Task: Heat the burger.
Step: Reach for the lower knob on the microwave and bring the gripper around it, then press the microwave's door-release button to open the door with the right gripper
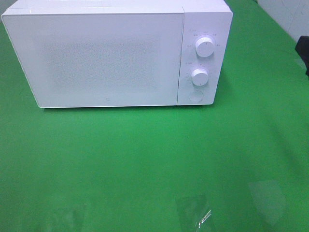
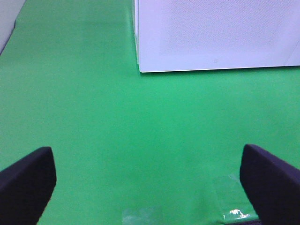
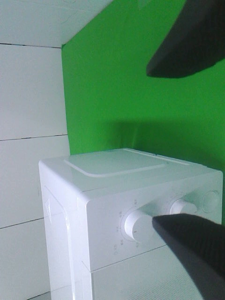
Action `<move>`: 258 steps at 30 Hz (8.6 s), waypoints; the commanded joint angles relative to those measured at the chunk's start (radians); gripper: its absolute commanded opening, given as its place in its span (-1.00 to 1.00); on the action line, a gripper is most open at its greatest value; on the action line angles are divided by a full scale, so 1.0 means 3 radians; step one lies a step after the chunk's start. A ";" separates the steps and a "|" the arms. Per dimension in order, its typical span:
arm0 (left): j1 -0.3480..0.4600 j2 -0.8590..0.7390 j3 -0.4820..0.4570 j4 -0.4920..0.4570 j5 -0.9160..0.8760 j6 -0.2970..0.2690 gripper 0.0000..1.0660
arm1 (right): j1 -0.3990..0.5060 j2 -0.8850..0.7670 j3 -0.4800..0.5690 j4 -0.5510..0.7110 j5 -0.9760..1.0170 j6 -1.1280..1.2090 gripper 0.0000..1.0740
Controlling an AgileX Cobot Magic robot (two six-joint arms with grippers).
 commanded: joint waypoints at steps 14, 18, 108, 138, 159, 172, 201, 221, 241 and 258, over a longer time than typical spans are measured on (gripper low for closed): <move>0.0010 -0.0057 0.0013 -0.0010 -0.0037 -0.0013 0.87 | 0.0403 0.1123 -0.0003 0.0643 -0.1163 -0.0893 0.41; 0.0010 -0.0057 0.0013 -0.0010 -0.0037 -0.0013 0.87 | 0.0723 0.1387 -0.0003 0.0977 -0.1427 -0.1080 0.41; 0.0010 -0.0057 0.0013 -0.0010 -0.0037 -0.0013 0.87 | 0.1860 0.3863 -0.1903 0.2750 -0.2440 -0.1340 -0.70; 0.0010 -0.0057 0.0013 -0.0010 -0.0037 -0.0013 0.87 | 0.1860 0.3863 -0.1903 0.2133 -0.2180 0.3067 -1.00; 0.0010 -0.0057 0.0013 -0.0010 -0.0037 -0.0013 0.87 | 0.1853 0.3863 -0.1903 0.2073 -0.2547 0.4307 -1.00; 0.0010 -0.0057 0.0013 -0.0010 -0.0037 -0.0013 0.87 | 0.1850 0.3863 -0.1903 0.2170 -0.2543 0.4317 -0.92; 0.0010 -0.0057 0.0013 -0.0010 -0.0037 -0.0013 0.87 | 0.1850 0.3820 -0.1820 0.2687 -0.2540 0.3917 0.25; 0.0010 -0.0057 0.0013 -0.0010 -0.0037 -0.0013 0.87 | 0.1853 0.2993 -0.1043 0.2313 -0.1417 0.1903 0.27; 0.0010 -0.0057 0.0013 -0.0010 -0.0037 -0.0013 0.87 | 0.0800 0.1560 -0.1050 0.1557 0.1577 -0.0750 0.27; 0.0010 -0.0057 0.0013 -0.0010 -0.0037 -0.0013 0.87 | 0.0697 0.0580 -0.1050 0.0753 0.3453 -0.0317 0.27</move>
